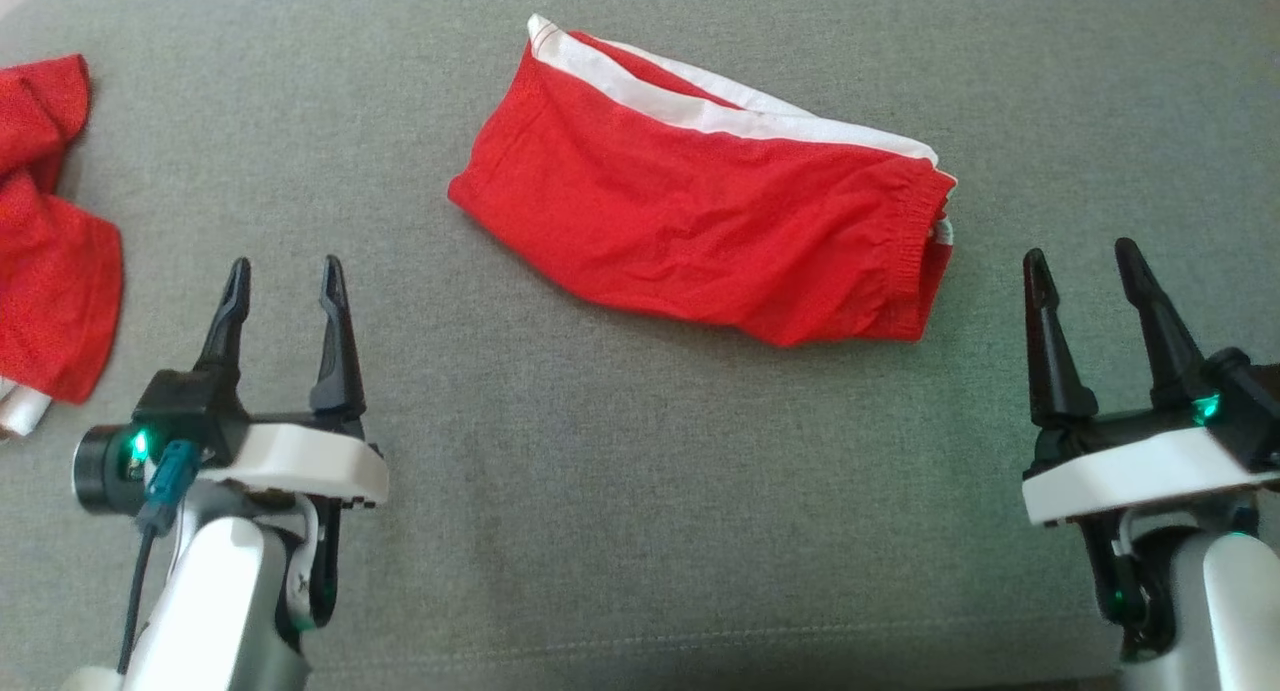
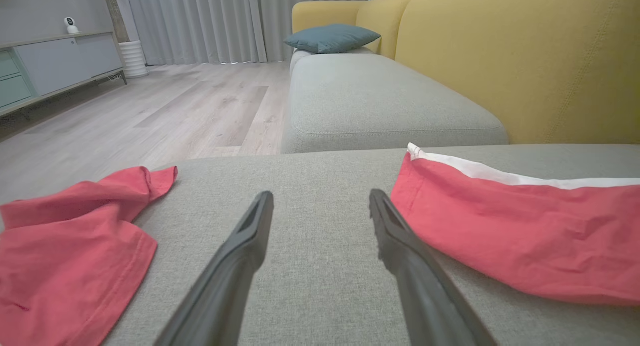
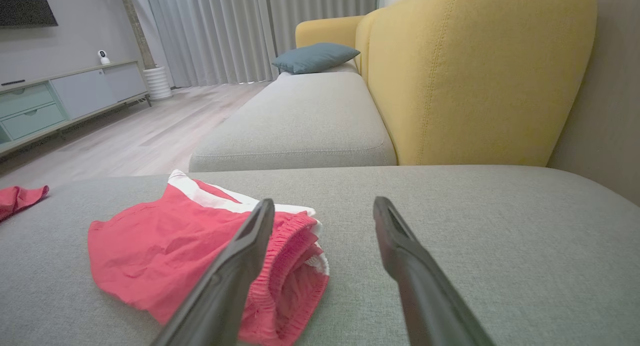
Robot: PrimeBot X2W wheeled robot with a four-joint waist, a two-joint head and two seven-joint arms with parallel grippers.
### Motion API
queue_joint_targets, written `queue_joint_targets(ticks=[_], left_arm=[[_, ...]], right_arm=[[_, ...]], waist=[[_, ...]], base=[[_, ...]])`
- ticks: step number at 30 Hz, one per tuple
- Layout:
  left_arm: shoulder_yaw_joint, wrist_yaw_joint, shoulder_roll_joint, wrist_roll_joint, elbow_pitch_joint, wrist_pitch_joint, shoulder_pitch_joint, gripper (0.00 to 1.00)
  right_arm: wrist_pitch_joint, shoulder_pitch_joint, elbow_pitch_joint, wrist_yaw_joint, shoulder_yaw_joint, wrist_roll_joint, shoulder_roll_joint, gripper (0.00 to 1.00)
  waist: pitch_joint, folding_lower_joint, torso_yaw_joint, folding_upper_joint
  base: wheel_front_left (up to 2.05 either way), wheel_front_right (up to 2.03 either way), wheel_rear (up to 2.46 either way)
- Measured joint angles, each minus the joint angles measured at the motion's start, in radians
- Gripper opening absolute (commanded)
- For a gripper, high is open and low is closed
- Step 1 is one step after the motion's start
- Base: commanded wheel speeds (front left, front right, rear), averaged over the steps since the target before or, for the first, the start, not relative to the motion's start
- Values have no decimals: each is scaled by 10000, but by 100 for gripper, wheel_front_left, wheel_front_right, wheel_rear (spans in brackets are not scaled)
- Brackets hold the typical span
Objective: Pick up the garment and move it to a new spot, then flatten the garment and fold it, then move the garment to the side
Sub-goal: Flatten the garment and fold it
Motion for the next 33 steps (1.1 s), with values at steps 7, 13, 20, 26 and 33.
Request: queue_joint_targets(ticks=[7,13,20,26,33], left_arm=[[-617,-903,-100,6,663,128,-1036,100],[-1058,-1854,-575,-59,2606,913,-3831,100],[-1231,-2525,-669,-293,5917,2153,-5802,100],[-1369,-2738,-683,-295,7478,3185,-6867,100],[-1772,-2803,-780,-224,8218,3691,-7545,0]], right_arm=[[88,-52,-196,0,-50,-17,13,100],[88,-313,-228,0,134,-40,31,100],[-10,-912,46,0,485,36,69,100],[-107,-882,209,0,355,205,138,100],[-105,-888,255,0,439,251,205,100]], waist=[[416,0,-45,0],[1064,0,-302,0],[1602,0,-984,0],[1788,0,-1282,0],[1813,0,-1277,0]], base=[[0,0,0],[0,0,0],[0,0,0],[0,0,0],[0,0,0]])
